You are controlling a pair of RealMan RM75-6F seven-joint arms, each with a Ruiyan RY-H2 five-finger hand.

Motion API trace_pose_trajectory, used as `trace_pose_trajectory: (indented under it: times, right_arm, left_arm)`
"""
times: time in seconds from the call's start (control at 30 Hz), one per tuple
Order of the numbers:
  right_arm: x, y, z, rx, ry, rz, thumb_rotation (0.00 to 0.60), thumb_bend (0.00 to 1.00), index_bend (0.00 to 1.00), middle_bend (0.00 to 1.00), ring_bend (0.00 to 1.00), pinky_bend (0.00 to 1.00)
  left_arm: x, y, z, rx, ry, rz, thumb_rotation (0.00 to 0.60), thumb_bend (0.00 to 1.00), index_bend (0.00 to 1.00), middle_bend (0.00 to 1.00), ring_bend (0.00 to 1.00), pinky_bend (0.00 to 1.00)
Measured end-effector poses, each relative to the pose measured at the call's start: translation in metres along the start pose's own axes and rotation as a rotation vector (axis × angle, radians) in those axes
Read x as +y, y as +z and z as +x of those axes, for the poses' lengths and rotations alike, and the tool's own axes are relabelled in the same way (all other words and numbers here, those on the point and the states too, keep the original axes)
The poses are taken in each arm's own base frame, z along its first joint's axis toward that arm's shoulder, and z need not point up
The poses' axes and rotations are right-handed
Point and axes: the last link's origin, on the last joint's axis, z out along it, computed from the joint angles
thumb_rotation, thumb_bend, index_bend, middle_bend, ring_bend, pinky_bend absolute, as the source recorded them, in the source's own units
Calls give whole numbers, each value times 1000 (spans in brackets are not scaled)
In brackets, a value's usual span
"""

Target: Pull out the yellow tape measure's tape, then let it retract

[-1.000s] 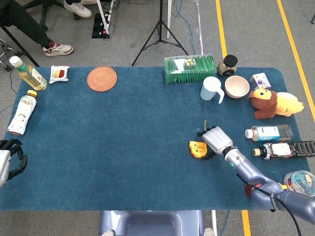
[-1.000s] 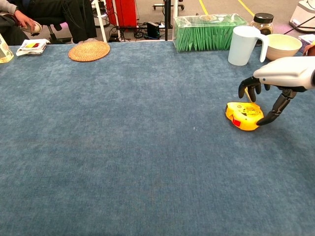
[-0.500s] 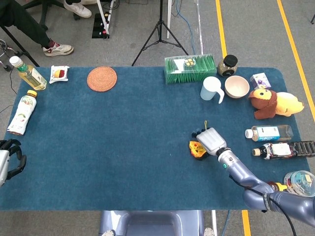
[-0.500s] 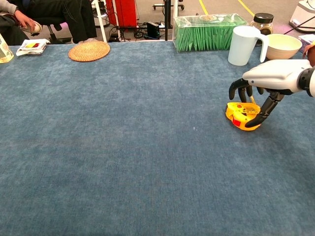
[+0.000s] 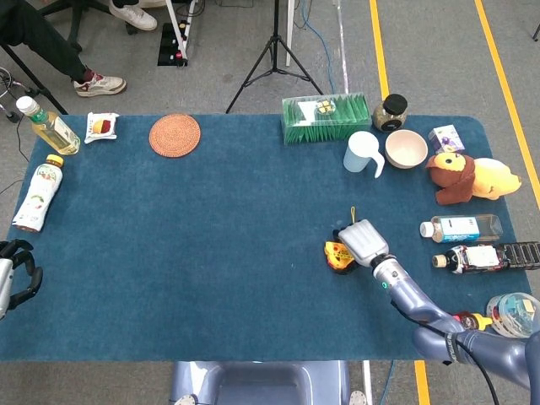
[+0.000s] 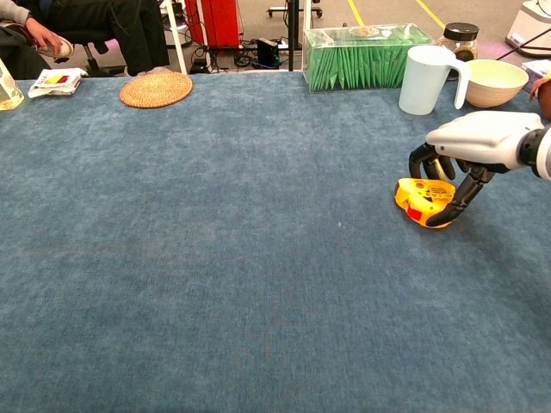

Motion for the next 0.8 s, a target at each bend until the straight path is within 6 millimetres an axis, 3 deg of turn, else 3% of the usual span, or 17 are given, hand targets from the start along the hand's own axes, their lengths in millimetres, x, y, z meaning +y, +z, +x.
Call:
trace_pose_trajectory:
  times: [0.4,0.57,0.8]
  right_arm:
    - [3,0,-5,1,-3,-11,355,110,429,514,512,475]
    - [3,2,-5,17,0,-8,358,105,540,597,603,527]
    - [0,3,-2,49,12,14,357,105,598,651,687,589]
  left_arm:
    - [1,1,0,-2,3,-3,600,238,552,369,308,361]
    - [2,1,-1,-6,3,-5,600,239,552,369,308,361]
    - [4,1,0,-5,4,-13,600,239,553,369,308,362]
